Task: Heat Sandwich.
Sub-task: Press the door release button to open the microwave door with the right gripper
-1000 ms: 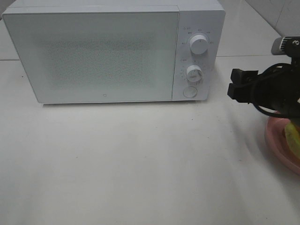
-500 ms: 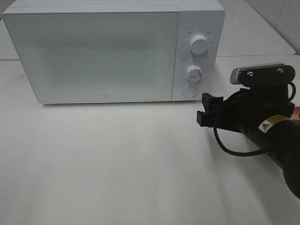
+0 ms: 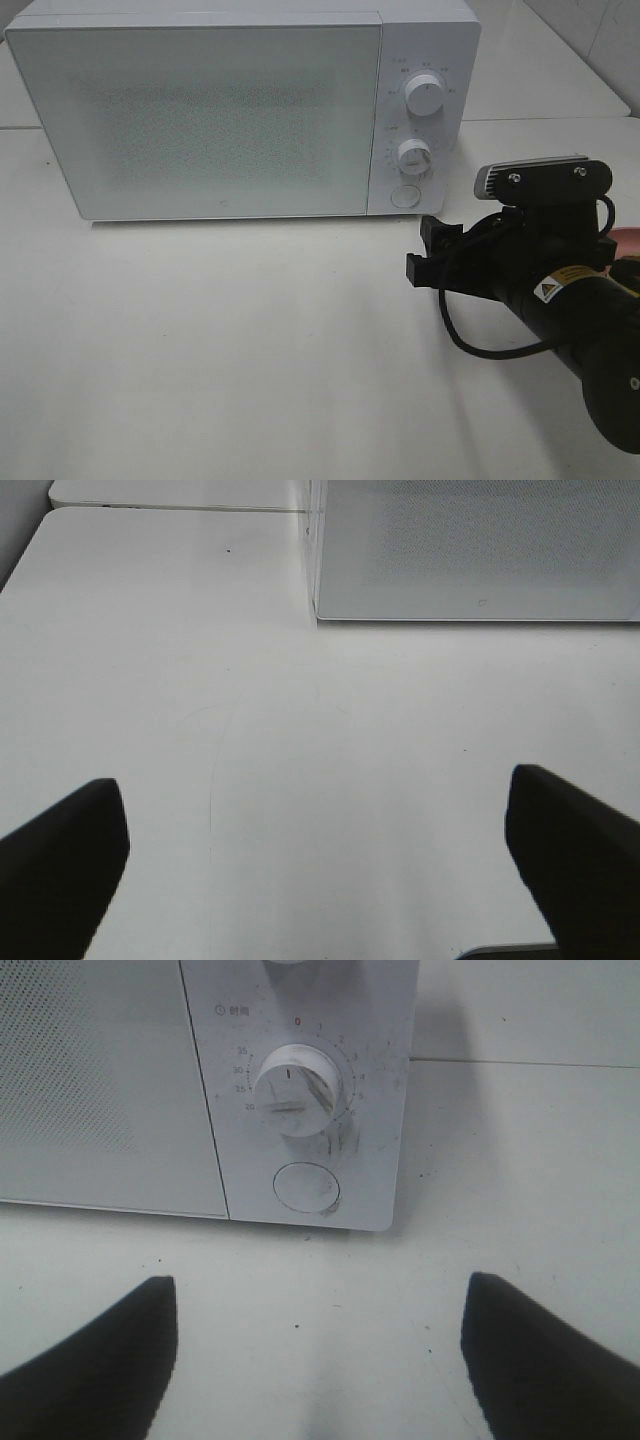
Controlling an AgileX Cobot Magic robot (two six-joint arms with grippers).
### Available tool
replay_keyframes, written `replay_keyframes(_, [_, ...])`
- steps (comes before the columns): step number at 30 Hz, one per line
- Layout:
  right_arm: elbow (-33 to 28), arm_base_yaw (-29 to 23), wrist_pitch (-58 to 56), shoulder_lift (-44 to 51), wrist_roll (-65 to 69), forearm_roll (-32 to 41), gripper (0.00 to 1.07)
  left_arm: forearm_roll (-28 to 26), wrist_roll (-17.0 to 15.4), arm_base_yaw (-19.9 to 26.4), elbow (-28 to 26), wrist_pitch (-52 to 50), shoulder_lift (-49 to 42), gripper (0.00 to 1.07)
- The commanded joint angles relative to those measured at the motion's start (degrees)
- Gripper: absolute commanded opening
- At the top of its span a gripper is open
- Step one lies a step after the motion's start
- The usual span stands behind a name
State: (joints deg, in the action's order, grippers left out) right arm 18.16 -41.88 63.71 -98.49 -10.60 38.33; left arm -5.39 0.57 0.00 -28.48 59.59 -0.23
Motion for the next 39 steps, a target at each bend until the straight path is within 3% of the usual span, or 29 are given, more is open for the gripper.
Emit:
replay_keyframes(1, [0.11, -0.23, 0.52, 0.00, 2.41, 0.11, 0.75, -0.63, 0.06, -0.17, 0.17, -0.34, -1.15, 0.97])
replay_keyframes(10, [0.11, -0.23, 0.52, 0.00, 27.90, 0.11, 0.75, -0.63, 0.06, -0.17, 0.17, -0.34, -1.15, 0.97])
replay_keyframes(15, [0.11, -0.23, 0.52, 0.00, 47.50, 0.06, 0.75, -0.63, 0.06, -0.17, 0.17, -0.34, -1.15, 0.97])
replay_keyframes(16, [0.11, -0.23, 0.52, 0.00, 56.32, 0.06, 0.75, -0.63, 0.06, -0.17, 0.17, -0.34, -1.15, 0.97])
replay_keyframes(23, [0.11, -0.23, 0.46, 0.00, 73.45, 0.06, 0.71, -0.63, 0.06, -0.17, 0.17, -0.34, -1.15, 0.97])
replay_keyframes(29, [0.11, -0.23, 0.11, 0.00, 85.14, 0.06, 0.54, -0.63, 0.06, -0.17, 0.17, -0.34, -1.15, 0.97])
replay_keyframes(31, [0.11, -0.23, 0.11, 0.00, 87.20, 0.06, 0.40, -0.63, 0.06, -0.17, 0.17, -0.34, -1.15, 0.97])
replay_keyframes(33, [0.11, -0.23, 0.11, 0.00, 87.38, 0.06, 0.30, -0.63, 0.06, -0.17, 0.17, -0.34, -1.15, 0.97])
replay_keyframes(34, [0.11, -0.23, 0.11, 0.00, 87.38, 0.06, 0.30, -0.63, 0.06, -0.17, 0.17, -0.34, -1.15, 0.97])
replay_keyframes(35, [0.11, -0.23, 0.11, 0.00, 87.38, 0.06, 0.21, -0.63, 0.06, -0.17, 0.17, -0.34, -1.15, 0.97])
replay_keyframes(38, [0.11, -0.23, 0.17, 0.00, 87.38, 0.06, 0.11, -0.63, 0.06, -0.17, 0.17, -0.34, -1.15, 0.97])
replay_keyframes(39, [0.11, -0.23, 0.17, 0.00, 87.38, 0.06, 0.04, -0.63, 0.06, -0.17, 0.17, -0.34, -1.15, 0.97])
